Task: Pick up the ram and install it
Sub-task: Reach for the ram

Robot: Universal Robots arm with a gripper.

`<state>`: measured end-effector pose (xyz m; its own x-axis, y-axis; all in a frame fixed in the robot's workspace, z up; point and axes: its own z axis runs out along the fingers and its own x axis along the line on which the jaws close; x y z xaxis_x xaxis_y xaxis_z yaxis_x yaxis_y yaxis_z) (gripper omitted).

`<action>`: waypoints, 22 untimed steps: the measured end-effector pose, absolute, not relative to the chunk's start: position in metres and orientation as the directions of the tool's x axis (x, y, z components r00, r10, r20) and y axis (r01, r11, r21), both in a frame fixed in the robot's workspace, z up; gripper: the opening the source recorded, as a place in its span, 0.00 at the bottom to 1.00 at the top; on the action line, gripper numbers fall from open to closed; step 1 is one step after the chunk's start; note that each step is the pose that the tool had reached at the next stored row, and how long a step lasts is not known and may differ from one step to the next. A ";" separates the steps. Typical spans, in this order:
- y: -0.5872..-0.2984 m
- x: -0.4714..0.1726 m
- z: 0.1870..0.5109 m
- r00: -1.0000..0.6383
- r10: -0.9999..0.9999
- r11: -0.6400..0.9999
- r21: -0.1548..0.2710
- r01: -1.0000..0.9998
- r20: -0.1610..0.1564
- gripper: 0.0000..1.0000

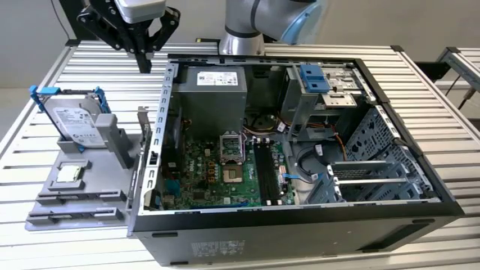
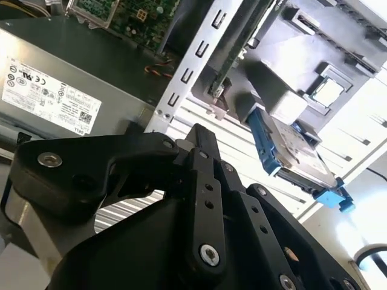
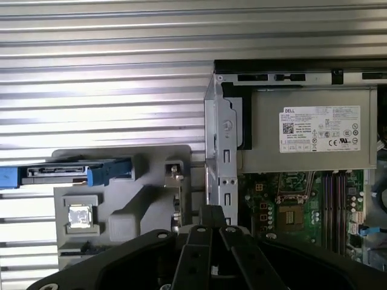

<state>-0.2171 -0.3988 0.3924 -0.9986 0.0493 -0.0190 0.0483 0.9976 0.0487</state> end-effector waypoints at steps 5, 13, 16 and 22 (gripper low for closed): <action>-0.399 -0.234 0.392 -0.999 0.043 0.998 0.049 0.042 -0.019 0.00; -0.399 -0.260 0.392 -0.999 0.033 0.998 0.049 0.032 -0.019 0.00; -0.399 -0.270 0.392 -0.999 0.029 0.998 0.049 0.028 -0.019 0.00; -0.399 -0.290 0.392 -1.000 0.021 0.999 0.049 0.020 -0.019 0.00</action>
<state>-0.2896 -0.3988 0.3921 -0.9996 0.0206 -0.0190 0.0196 0.9986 0.0487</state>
